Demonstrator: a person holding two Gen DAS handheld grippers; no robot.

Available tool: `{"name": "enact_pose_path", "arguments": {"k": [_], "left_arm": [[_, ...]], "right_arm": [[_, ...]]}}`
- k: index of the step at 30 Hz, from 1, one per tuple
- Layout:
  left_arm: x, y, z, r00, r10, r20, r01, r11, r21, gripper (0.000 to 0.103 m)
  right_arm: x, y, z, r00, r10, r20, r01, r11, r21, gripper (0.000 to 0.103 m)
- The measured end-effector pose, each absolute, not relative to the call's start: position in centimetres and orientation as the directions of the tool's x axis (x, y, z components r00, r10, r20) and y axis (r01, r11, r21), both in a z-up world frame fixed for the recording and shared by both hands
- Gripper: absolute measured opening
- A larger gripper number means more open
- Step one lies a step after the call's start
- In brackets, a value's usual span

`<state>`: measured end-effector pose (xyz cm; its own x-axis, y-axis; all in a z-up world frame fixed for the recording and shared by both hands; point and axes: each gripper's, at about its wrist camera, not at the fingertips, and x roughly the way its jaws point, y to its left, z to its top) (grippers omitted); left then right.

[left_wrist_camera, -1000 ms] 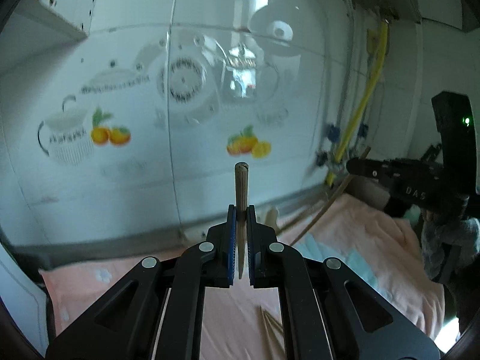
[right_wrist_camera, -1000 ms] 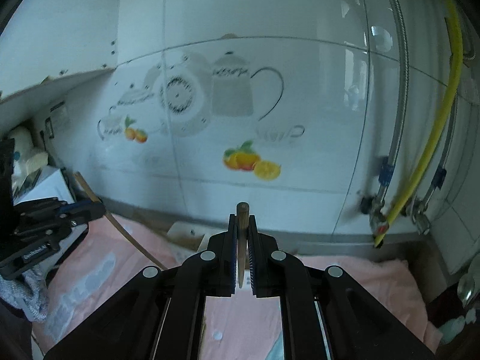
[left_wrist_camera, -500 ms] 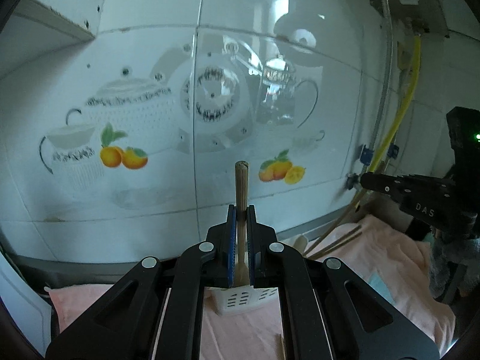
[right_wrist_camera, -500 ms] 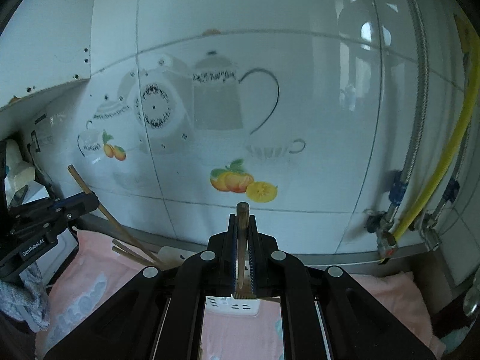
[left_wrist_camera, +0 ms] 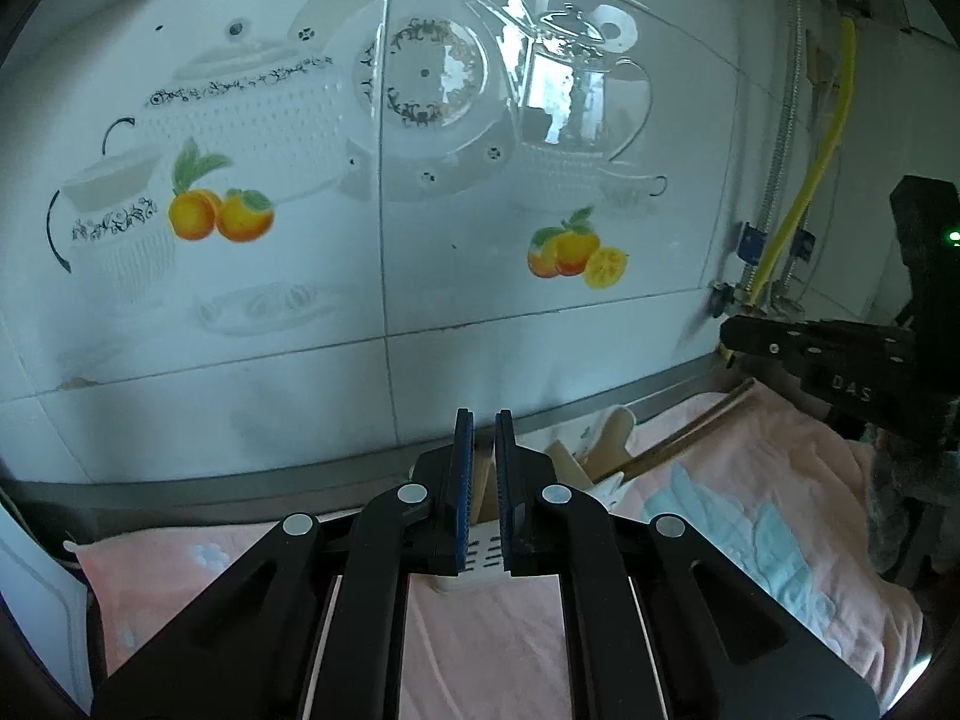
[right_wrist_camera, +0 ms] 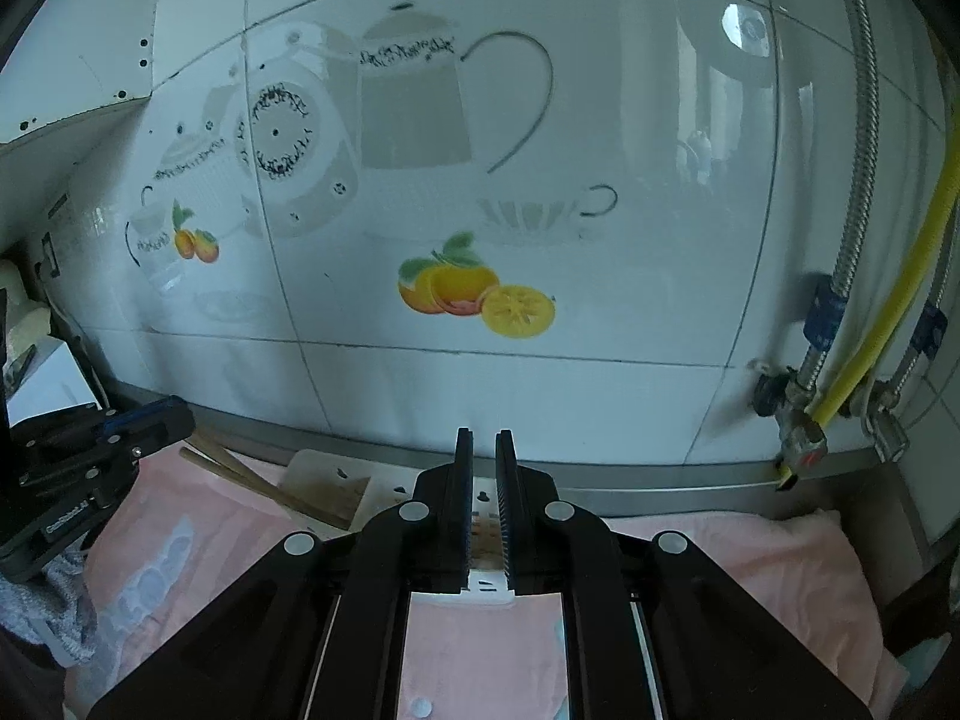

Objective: Organize utensils
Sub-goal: 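Open both tools to release the chopsticks into the holder, then withdraw both tools back toward the remaining chopsticks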

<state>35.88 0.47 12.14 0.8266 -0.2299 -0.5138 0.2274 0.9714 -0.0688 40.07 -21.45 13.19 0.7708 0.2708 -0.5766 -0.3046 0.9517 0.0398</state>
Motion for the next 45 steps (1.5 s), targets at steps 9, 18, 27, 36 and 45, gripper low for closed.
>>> {"name": "enact_pose_path", "arguments": {"k": [9, 18, 27, 36, 45], "left_arm": [[32.8, 0.8, 12.8, 0.848, -0.23, -0.478, 0.232, 0.971, -0.057, 0.037], [27.6, 1.5, 10.5, 0.843, -0.218, -0.492, 0.221, 0.974, -0.053, 0.061], [22.6, 2.7, 5.2, 0.802, -0.227, -0.553, 0.196, 0.974, -0.116, 0.076], [18.6, 3.9, 0.2, 0.765, -0.21, -0.609, 0.139, 0.977, -0.163, 0.082], [16.2, 4.8, -3.1, 0.733, -0.203, -0.649, 0.093, 0.975, -0.201, 0.082]], "right_arm": [[37.6, -22.6, 13.2, 0.791, 0.265, -0.552, -0.296, 0.955, 0.034, 0.029], [30.3, -22.9, 10.9, 0.794, 0.305, -0.525, -0.341, 0.939, 0.03, 0.042], [23.8, -23.6, 5.0, 0.729, 0.35, -0.589, -0.359, 0.927, 0.107, 0.046], [18.3, -22.7, -2.0, 0.669, 0.318, -0.672, -0.349, 0.932, 0.094, 0.046], [15.0, -22.0, -7.4, 0.61, 0.287, -0.739, -0.347, 0.935, 0.077, 0.036]]}}
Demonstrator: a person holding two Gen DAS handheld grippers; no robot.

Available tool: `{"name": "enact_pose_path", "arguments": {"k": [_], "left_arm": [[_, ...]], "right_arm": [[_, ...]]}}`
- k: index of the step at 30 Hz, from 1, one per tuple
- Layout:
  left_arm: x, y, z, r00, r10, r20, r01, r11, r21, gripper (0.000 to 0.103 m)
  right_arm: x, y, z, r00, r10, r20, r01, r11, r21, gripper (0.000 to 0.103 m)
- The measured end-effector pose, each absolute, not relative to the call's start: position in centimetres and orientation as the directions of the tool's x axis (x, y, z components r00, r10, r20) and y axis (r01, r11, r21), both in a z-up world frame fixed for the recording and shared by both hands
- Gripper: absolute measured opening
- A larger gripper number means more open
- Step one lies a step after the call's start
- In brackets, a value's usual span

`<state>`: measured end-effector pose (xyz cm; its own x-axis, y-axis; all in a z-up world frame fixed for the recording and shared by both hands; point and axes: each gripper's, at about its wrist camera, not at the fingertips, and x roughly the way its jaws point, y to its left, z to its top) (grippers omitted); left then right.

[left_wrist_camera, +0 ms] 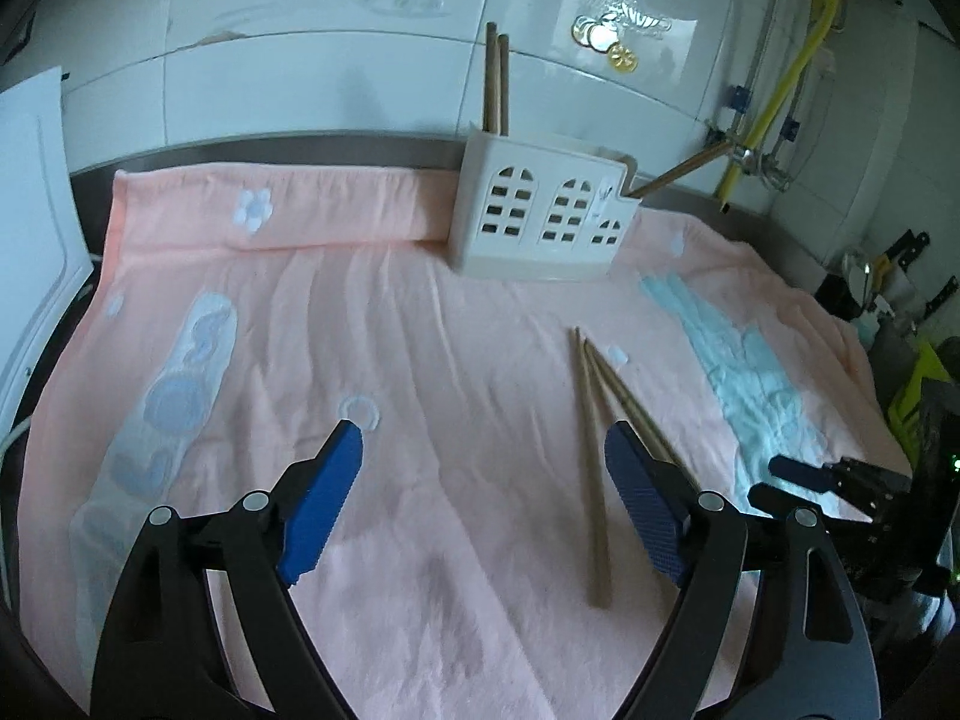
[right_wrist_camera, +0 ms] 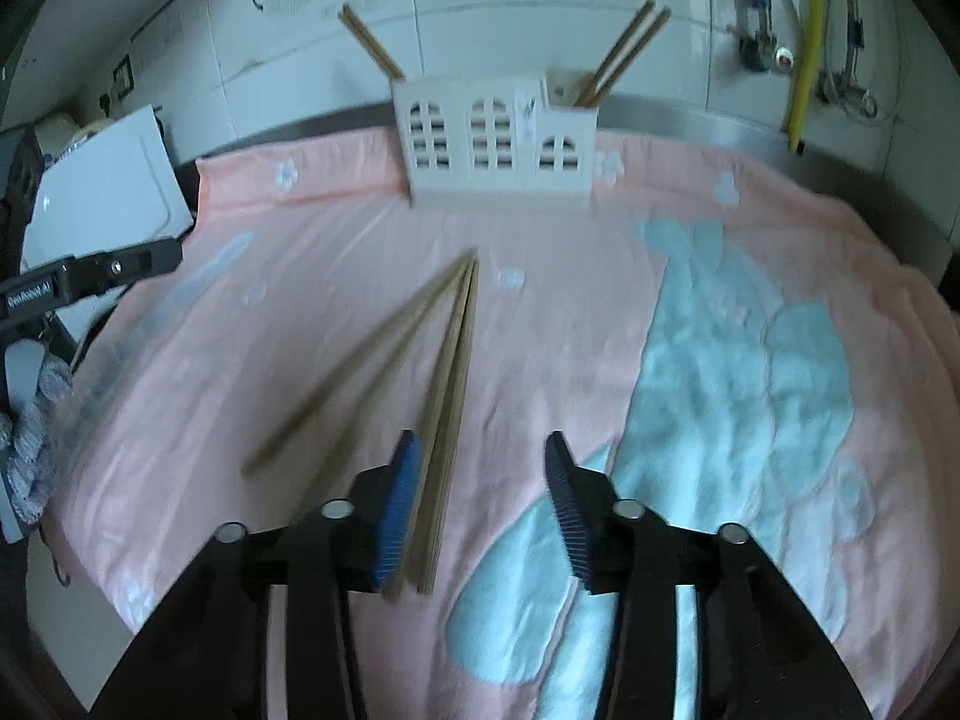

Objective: Organize utensils
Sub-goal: 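Withdraw both tools back toward the remaining chopsticks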

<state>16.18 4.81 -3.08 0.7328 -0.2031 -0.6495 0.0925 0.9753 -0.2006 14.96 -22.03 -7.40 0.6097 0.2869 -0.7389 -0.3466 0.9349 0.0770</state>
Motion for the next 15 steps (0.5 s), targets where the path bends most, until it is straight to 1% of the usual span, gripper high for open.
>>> {"name": "enact_pose_path", "arguments": {"k": [3, 5, 15], "left_arm": [[15.7, 4.9, -3.4, 0.733, -0.194, -0.652, 0.082, 0.977, -0.199, 0.082], [15.4, 5.0, -3.5, 0.733, -0.183, -0.655, 0.076, 0.979, -0.188, 0.082], [14.7, 3.6, -5.2, 0.703, -0.193, -0.684, 0.105, 0.98, -0.169, 0.082]], "right_arm": [[14.7, -21.8, -8.4, 0.59, 0.292, -0.753, -0.349, 0.933, 0.089, 0.03], [14.7, -21.7, -8.8, 0.586, 0.29, -0.757, -0.348, 0.933, 0.088, 0.029], [15.3, -21.0, -10.2, 0.553, 0.302, -0.777, -0.347, 0.931, 0.115, 0.017]]}}
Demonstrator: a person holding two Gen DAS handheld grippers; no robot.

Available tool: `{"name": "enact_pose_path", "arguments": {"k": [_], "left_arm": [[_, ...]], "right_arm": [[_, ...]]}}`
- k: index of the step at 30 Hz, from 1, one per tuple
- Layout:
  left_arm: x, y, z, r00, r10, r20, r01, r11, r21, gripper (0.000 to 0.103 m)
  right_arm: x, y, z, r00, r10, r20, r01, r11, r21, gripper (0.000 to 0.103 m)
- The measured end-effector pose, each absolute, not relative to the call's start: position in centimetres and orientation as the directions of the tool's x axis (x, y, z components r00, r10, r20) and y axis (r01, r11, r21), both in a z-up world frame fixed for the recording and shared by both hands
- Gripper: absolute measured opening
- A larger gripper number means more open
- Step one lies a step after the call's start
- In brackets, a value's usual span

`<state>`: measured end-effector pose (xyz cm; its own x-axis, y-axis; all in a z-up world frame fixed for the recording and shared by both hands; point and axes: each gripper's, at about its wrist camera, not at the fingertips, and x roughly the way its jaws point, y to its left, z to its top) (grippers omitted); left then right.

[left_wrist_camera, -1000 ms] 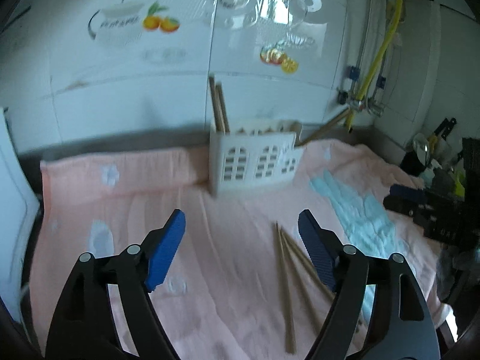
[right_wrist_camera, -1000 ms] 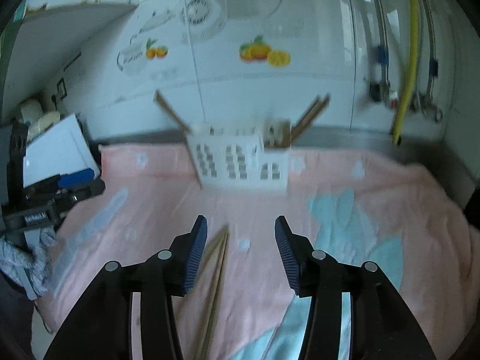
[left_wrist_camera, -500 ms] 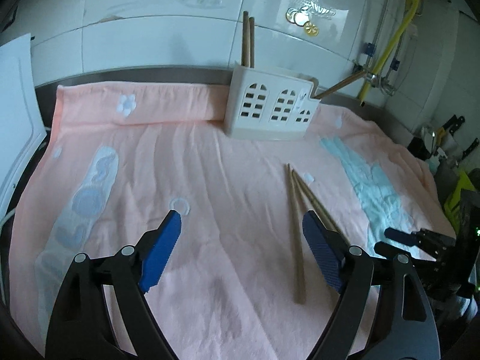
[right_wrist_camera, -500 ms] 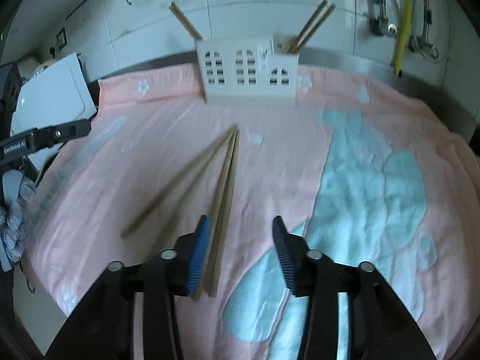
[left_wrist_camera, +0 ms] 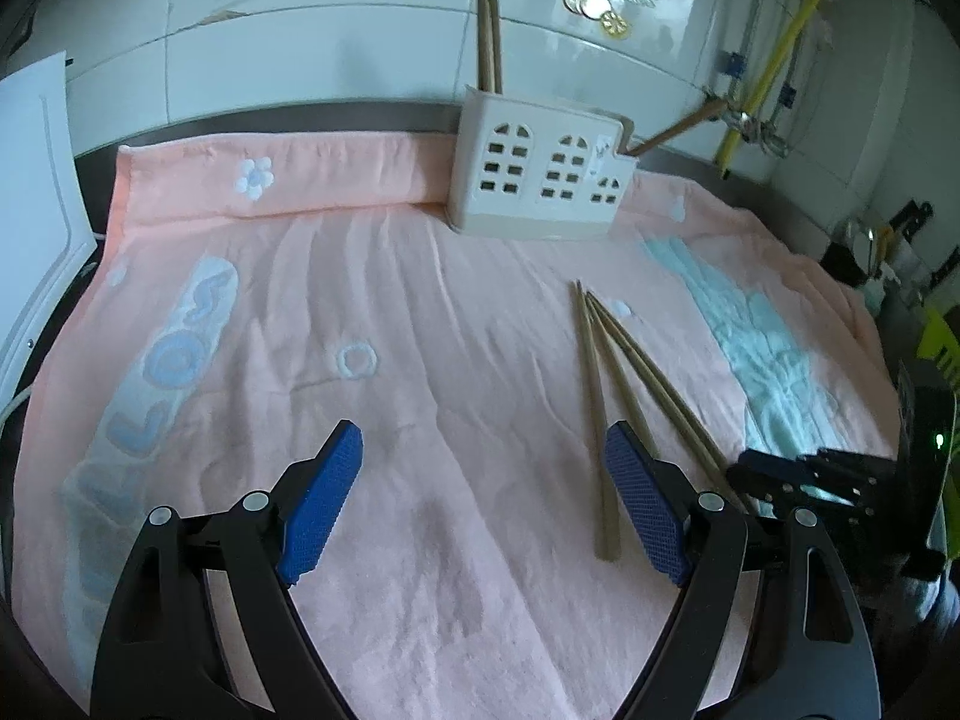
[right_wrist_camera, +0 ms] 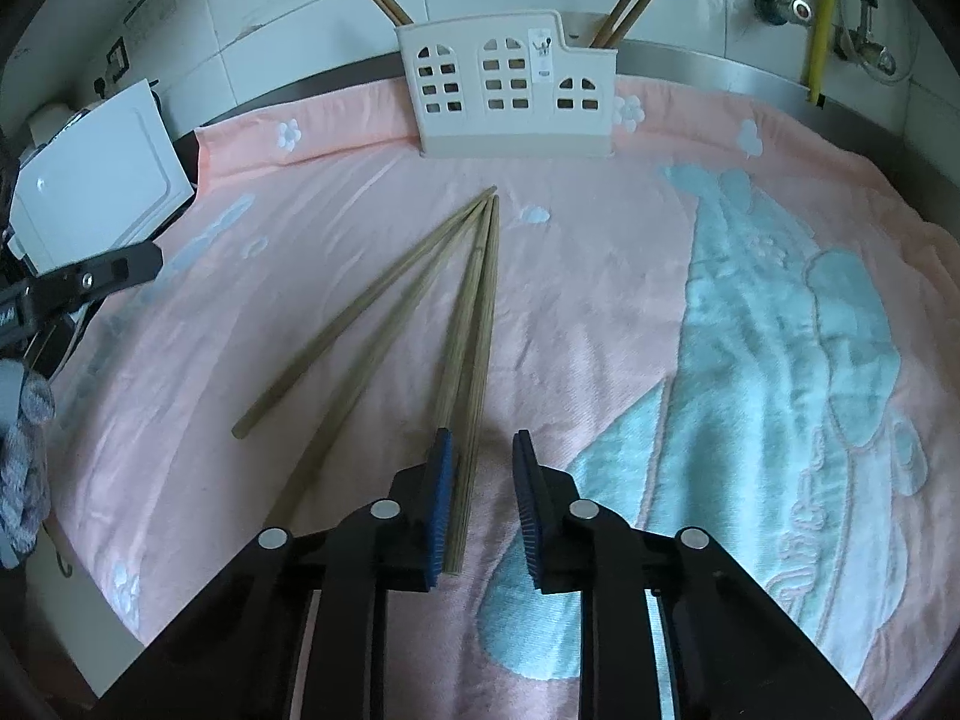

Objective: Organize utensils
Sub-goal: 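Withdraw both tools back toward the remaining chopsticks, then close the left tool on one wooden chopstick while the right tool grasps another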

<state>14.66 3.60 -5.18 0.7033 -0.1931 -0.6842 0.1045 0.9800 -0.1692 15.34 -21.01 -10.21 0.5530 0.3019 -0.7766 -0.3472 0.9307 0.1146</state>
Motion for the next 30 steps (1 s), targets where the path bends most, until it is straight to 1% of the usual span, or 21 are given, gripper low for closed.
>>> {"name": "enact_pose_path", "arguments": {"k": [10, 12, 14, 16, 18, 19, 22, 24, 28, 30], "left_arm": [[14.3, 2.6, -6.7, 0.673, -0.213, -0.709, 0.125, 0.977, -0.175, 0.08], [14.3, 2.1, -7.0, 0.663, -0.225, -0.714, 0.138, 0.974, -0.179, 0.073], [14.2, 1.5, -7.3, 0.651, -0.243, -0.719, 0.159, 0.97, -0.184, 0.068], [14.3, 0.8, -7.6, 0.642, -0.252, -0.725, 0.176, 0.968, -0.18, 0.066], [14.3, 0.2, -8.0, 0.628, -0.269, -0.73, 0.196, 0.963, -0.186, 0.061], [14.4, -0.2, -8.1, 0.621, -0.278, -0.733, 0.209, 0.96, -0.187, 0.058], [14.5, -1.3, -8.4, 0.609, -0.293, -0.737, 0.238, 0.954, -0.183, 0.054], [14.7, -1.8, -8.6, 0.598, -0.307, -0.74, 0.253, 0.949, -0.189, 0.046], [15.4, -2.8, -9.4, 0.577, -0.319, -0.752, 0.272, 0.943, -0.192, 0.038], [15.8, -3.2, -9.8, 0.567, -0.323, -0.758, 0.275, 0.941, -0.196, 0.031]], "right_arm": [[15.2, -20.3, -10.6, 0.563, 0.274, -0.78, -0.35, 0.934, 0.076, 0.009], [15.3, -20.2, -10.6, 0.569, 0.262, -0.779, -0.346, 0.936, 0.063, 0.007], [15.3, -20.4, -10.6, 0.568, 0.266, -0.779, -0.343, 0.937, 0.07, 0.007], [15.3, -20.6, -10.6, 0.567, 0.269, -0.779, -0.335, 0.939, 0.079, 0.007], [15.3, -20.8, -10.5, 0.565, 0.271, -0.779, -0.331, 0.94, 0.087, 0.007], [15.3, -20.9, -10.5, 0.565, 0.271, -0.779, -0.328, 0.94, 0.089, 0.007], [15.3, -21.3, -10.5, 0.564, 0.274, -0.779, -0.319, 0.942, 0.101, 0.007], [15.2, -21.4, -10.4, 0.563, 0.275, -0.779, -0.317, 0.943, 0.104, 0.006], [15.1, -21.7, -10.4, 0.564, 0.274, -0.779, -0.315, 0.943, 0.104, 0.006], [15.0, -21.9, -10.4, 0.566, 0.276, -0.777, -0.31, 0.944, 0.109, 0.006]]}}
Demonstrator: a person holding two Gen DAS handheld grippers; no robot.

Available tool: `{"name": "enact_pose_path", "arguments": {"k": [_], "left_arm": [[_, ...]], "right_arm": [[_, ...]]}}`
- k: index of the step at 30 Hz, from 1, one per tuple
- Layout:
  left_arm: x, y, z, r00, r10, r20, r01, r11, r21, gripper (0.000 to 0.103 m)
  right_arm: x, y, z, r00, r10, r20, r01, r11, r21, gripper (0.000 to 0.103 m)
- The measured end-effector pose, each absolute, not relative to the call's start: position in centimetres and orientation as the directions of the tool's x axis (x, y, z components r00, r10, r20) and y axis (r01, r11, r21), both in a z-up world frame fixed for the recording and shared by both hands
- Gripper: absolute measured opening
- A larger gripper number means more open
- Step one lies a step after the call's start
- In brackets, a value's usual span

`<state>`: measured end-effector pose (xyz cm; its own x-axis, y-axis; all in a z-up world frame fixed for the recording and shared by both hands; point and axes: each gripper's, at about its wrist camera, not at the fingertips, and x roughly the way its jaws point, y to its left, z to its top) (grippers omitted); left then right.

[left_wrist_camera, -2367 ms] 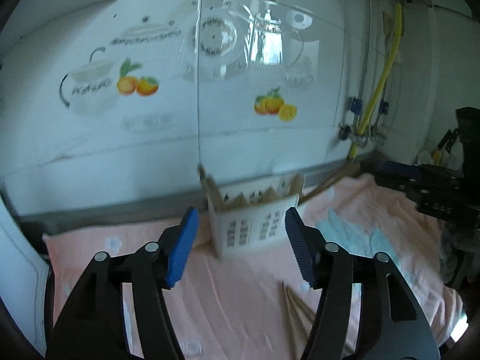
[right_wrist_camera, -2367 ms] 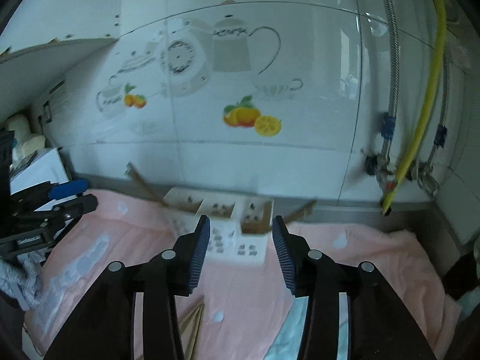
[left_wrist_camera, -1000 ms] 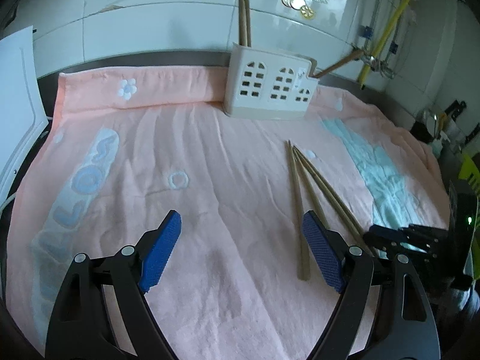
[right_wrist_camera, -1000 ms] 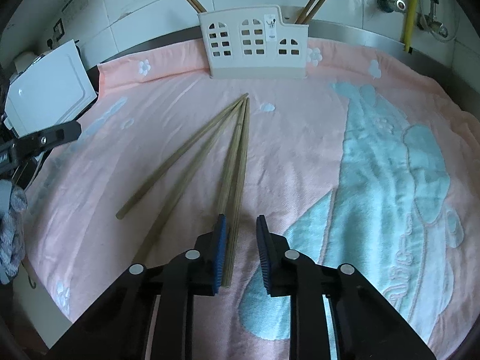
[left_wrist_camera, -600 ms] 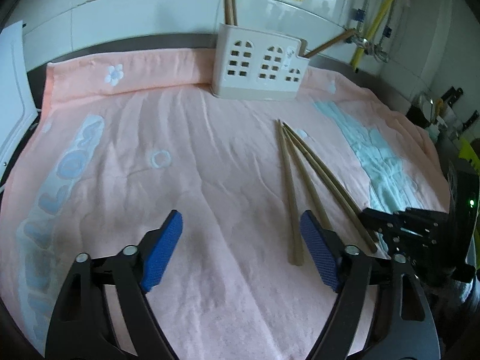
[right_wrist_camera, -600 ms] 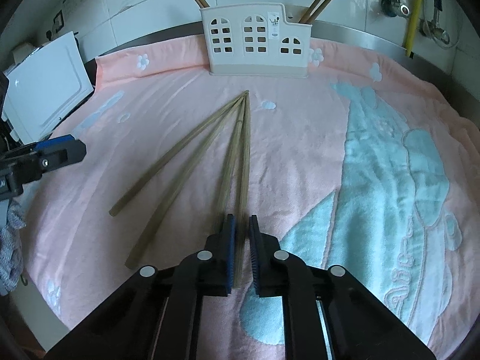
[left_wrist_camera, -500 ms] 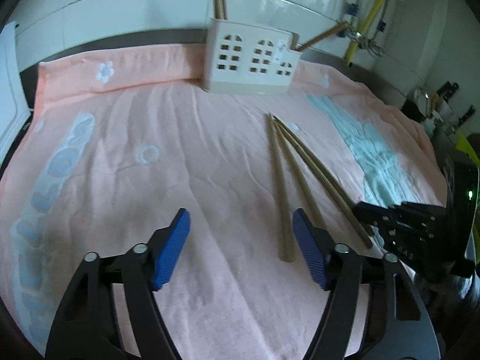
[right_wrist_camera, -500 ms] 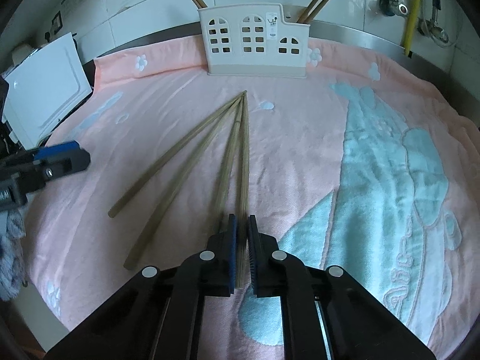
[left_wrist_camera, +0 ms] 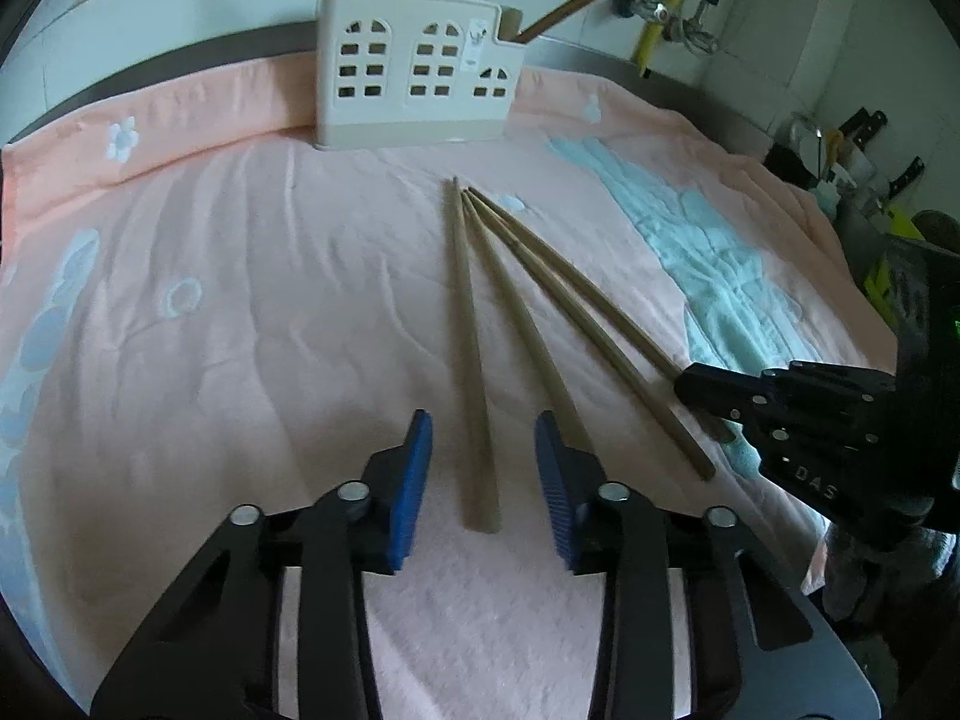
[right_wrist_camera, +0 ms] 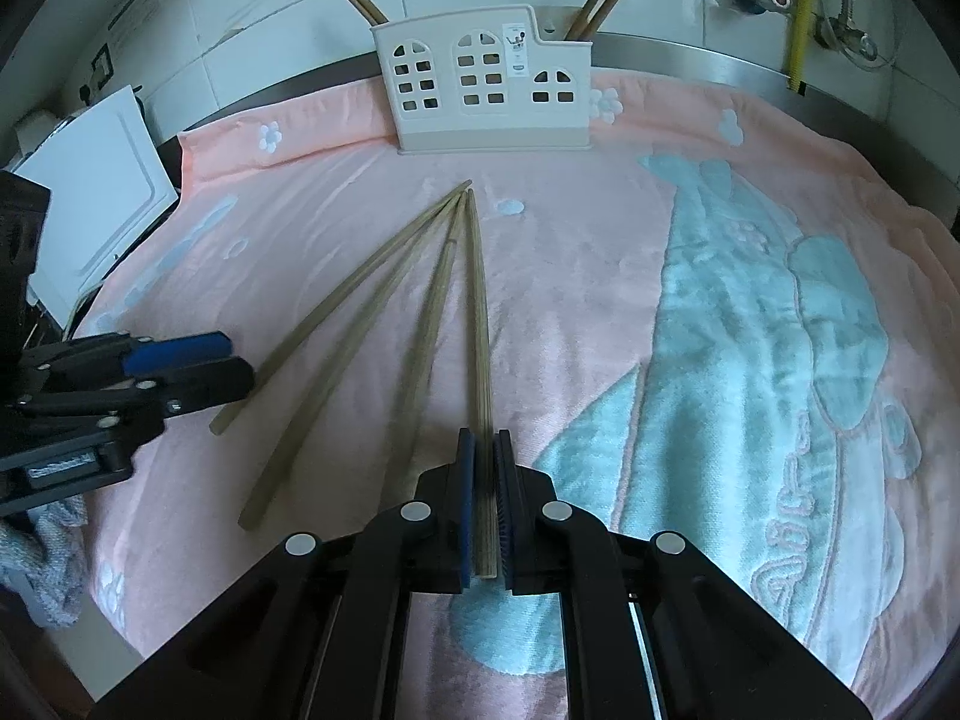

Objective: Organize utensils
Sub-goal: 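Close the left tool on one wooden chopstick while the right tool grasps another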

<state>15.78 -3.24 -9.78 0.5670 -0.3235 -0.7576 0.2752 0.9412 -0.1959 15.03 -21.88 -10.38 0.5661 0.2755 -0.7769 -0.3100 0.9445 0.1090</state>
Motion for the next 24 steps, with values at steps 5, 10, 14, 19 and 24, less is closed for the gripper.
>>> {"name": "enact_pose_path", "arguments": {"k": [5, 10, 14, 19, 24], "left_arm": [[16.4, -4.0, -10.5, 0.552, -0.321, -0.769, 0.284, 0.94, -0.188, 0.027], [17.0, -3.9, -10.9, 0.554, -0.306, -0.774, 0.271, 0.946, -0.181, 0.018], [17.3, -4.0, -11.0, 0.559, -0.282, -0.78, 0.255, 0.953, -0.161, 0.008], [17.1, -3.9, -10.7, 0.57, -0.273, -0.775, 0.24, 0.957, -0.16, 0.006], [16.5, -3.1, -9.0, 0.599, -0.287, -0.747, 0.245, 0.955, -0.169, 0.006]], "right_arm": [[14.9, -22.3, -10.3, 0.568, 0.275, -0.775, -0.303, 0.946, 0.114, 0.006], [14.8, -22.3, -10.3, 0.569, 0.275, -0.775, -0.304, 0.946, 0.113, 0.006], [14.7, -22.3, -10.3, 0.57, 0.275, -0.774, -0.302, 0.946, 0.114, 0.007], [14.7, -22.3, -10.2, 0.572, 0.277, -0.772, -0.303, 0.946, 0.114, 0.007], [14.5, -22.2, -9.5, 0.588, 0.279, -0.759, -0.299, 0.947, 0.116, 0.007]]}}
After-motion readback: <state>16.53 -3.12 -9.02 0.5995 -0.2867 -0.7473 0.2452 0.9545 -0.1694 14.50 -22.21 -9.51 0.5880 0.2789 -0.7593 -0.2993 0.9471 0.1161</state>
